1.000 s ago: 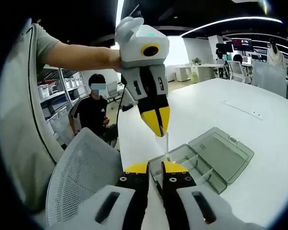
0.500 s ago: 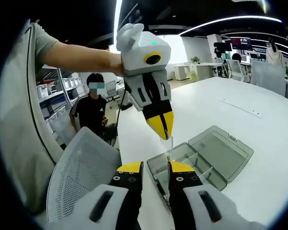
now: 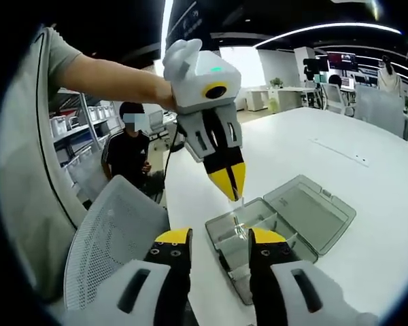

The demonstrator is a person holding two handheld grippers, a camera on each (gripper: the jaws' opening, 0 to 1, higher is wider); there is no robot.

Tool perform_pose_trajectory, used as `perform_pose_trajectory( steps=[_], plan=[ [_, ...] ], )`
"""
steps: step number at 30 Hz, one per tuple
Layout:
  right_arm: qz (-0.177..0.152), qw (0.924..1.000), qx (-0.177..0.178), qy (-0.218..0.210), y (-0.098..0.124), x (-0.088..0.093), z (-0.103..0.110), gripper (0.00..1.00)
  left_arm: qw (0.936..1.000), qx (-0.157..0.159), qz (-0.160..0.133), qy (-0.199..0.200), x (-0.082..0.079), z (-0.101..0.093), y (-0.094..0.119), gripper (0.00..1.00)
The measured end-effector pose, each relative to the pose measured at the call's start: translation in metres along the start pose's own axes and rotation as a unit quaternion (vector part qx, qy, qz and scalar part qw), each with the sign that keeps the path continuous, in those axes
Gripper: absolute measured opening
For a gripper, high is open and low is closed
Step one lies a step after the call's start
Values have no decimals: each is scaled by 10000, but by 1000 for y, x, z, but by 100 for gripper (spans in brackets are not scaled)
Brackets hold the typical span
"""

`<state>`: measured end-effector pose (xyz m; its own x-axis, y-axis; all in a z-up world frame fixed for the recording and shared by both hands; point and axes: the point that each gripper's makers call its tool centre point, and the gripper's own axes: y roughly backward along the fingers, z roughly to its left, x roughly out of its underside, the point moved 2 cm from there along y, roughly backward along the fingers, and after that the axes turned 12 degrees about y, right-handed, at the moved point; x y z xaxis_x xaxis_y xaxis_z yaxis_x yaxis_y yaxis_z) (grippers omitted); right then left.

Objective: Insert the divider into the dual guide fixture by aligning both edges with the guide slots and pushing it downward to the bottom, including one-sided entry, uneven engagement, binding, and posture correction.

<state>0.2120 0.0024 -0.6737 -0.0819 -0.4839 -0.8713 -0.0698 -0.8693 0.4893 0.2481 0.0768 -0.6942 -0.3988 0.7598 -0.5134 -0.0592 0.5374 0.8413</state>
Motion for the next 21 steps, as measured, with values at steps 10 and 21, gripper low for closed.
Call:
perform_pose_trajectory(
  steps=[10, 21],
  plan=[
    [-28, 10000, -33, -53, -1, -1, -1, 31, 10000, -12, 9, -63, 2, 2, -3, 0],
    [-43, 9999, -45, -83, -2, -3, -2, 31, 10000, -13, 3, -82, 4, 5, -5, 0]
  ],
)
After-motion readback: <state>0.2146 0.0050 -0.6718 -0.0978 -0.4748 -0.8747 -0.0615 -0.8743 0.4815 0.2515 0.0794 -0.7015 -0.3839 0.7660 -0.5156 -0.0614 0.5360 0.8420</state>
